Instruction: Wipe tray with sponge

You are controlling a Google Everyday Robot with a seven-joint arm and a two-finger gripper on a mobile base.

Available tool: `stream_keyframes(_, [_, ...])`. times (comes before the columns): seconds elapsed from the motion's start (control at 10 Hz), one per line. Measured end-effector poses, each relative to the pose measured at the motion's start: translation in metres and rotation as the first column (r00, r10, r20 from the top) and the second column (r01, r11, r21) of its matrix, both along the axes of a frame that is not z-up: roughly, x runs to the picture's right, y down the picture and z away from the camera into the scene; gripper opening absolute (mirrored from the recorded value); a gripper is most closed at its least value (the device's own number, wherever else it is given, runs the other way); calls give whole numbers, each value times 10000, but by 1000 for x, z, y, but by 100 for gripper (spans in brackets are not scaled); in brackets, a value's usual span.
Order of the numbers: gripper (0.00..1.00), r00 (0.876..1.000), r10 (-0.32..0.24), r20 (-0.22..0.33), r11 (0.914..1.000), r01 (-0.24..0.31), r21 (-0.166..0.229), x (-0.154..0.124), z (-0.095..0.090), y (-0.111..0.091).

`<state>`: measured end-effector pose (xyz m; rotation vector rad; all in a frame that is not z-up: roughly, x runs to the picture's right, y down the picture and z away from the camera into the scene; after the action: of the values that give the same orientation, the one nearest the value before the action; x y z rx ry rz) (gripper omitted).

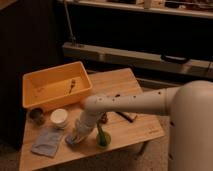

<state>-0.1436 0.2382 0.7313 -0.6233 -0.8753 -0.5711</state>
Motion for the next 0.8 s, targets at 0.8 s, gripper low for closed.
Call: stream_keyframes(0.8, [9,9170,3696,1501,9044,-3921,1681,70,-86,-138])
